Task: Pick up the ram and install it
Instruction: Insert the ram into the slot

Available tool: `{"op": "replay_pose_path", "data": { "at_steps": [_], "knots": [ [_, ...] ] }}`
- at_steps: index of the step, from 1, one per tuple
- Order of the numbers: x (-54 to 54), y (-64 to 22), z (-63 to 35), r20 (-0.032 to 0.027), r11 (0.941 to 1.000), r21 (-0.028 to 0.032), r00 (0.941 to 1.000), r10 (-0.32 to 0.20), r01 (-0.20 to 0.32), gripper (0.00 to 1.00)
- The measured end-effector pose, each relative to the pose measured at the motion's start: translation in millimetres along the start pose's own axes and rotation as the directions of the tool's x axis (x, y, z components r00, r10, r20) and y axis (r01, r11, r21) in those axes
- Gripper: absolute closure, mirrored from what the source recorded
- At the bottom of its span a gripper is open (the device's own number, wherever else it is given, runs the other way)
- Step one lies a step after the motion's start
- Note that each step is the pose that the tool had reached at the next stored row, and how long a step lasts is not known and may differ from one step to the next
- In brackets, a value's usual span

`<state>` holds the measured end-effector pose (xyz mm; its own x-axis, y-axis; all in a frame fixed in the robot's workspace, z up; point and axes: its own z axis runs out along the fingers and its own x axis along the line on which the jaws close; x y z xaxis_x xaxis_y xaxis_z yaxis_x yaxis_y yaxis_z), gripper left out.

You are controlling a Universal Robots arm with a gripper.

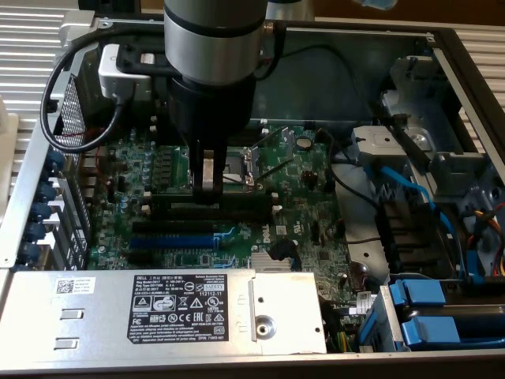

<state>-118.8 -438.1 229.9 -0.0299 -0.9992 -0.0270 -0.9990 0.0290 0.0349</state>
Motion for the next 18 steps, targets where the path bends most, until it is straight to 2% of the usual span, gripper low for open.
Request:
{"op": "replay_pose_path", "data": {
  "at_steps": [12,13,14,15,18],
  "knots": [
    [0.0,0.0,0.0,0.0000,1.0000,0.0000,1.0000,0.000,0.000,0.88],
    [0.0,0.0,0.0,0.0001,1.0000,0.0001,1.0000,0.000,0.000,0.80],
    [0.0,0.0,0.0,0.0001,1.0000,0.0001,1.0000,0.000,0.000,0.80],
    [0.0,0.0,0.0,0.0001,1.0000,0.0001,1.0000,0.000,0.000,0.73],
    [0.0,0.0,0.0,0.0001,1.0000,0.0000,1.0000,0.000,0.000,0.73]
  ]
}}
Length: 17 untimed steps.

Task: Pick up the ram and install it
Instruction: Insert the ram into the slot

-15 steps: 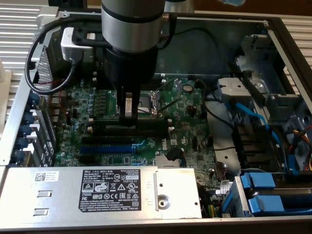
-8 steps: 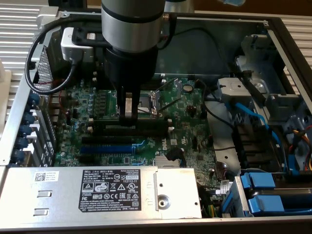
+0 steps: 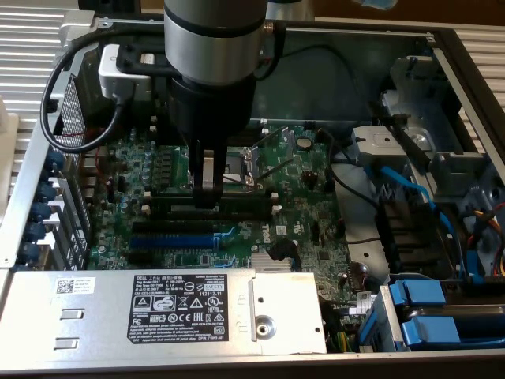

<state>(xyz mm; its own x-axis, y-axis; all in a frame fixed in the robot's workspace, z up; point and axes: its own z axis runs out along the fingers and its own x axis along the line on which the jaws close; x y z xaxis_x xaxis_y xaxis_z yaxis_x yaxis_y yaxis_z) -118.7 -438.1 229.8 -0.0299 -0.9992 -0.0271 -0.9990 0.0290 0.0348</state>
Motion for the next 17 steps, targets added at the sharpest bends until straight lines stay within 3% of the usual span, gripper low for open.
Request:
{"op": "replay_pose_path", "data": {
  "at_steps": [12,17],
  "knots": [
    [0.0,0.0,0.0,0.0000,1.0000,0.0000,1.0000,0.000,0.000,0.73],
    [-0.2,0.2,-6.1,0.0000,1.0000,0.0000,1.0000,0.000,0.000,0.73]
  ]
}}
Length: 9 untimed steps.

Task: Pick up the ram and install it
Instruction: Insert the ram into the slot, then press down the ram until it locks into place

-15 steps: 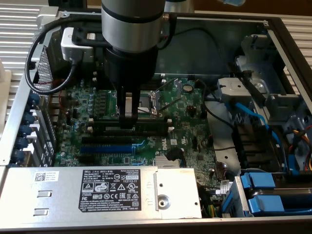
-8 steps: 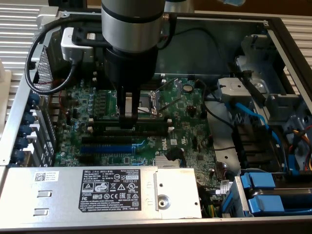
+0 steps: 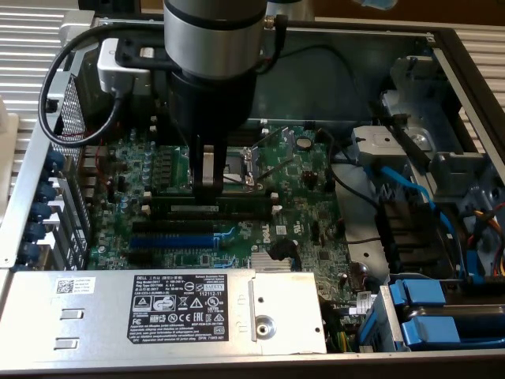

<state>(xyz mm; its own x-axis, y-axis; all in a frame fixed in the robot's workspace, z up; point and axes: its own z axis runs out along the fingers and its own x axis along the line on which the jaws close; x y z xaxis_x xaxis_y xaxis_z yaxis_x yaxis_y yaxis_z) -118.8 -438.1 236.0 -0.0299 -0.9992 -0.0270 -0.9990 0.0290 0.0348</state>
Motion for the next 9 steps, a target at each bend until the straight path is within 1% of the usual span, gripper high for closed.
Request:
{"op": "replay_pose_path", "data": {
  "at_steps": [9],
  "knots": [
    [0.0,0.0,-1.2,0.0000,1.0000,0.0000,1.0000,0.000,0.000,0.73]
  ]
}}
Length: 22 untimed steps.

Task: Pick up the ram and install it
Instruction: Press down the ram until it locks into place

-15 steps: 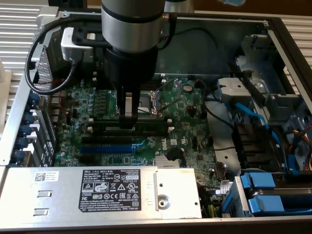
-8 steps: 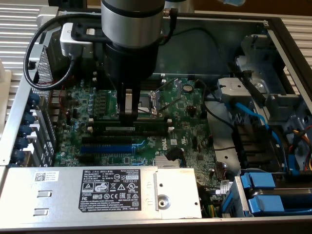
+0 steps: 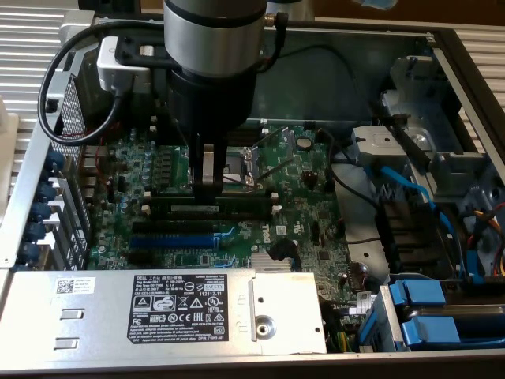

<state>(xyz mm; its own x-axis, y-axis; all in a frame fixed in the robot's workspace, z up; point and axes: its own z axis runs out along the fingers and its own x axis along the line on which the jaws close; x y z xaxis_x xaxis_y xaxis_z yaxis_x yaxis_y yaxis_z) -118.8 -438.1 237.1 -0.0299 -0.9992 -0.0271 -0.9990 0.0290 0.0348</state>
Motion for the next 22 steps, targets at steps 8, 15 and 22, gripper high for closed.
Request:
{"op": "replay_pose_path", "data": {
  "at_steps": [8,15,22],
  "knots": [
    [0.0,0.0,0.0,0.0000,1.0000,0.0000,1.0000,0.000,0.000,0.82],
    [0.0,0.0,0.0,0.0000,1.0000,0.0000,1.0000,0.000,0.000,0.89],
    [0.1,-0.1,1.3,0.0001,1.0000,0.0008,1.0000,0.000,0.000,0.89]
  ]
}}
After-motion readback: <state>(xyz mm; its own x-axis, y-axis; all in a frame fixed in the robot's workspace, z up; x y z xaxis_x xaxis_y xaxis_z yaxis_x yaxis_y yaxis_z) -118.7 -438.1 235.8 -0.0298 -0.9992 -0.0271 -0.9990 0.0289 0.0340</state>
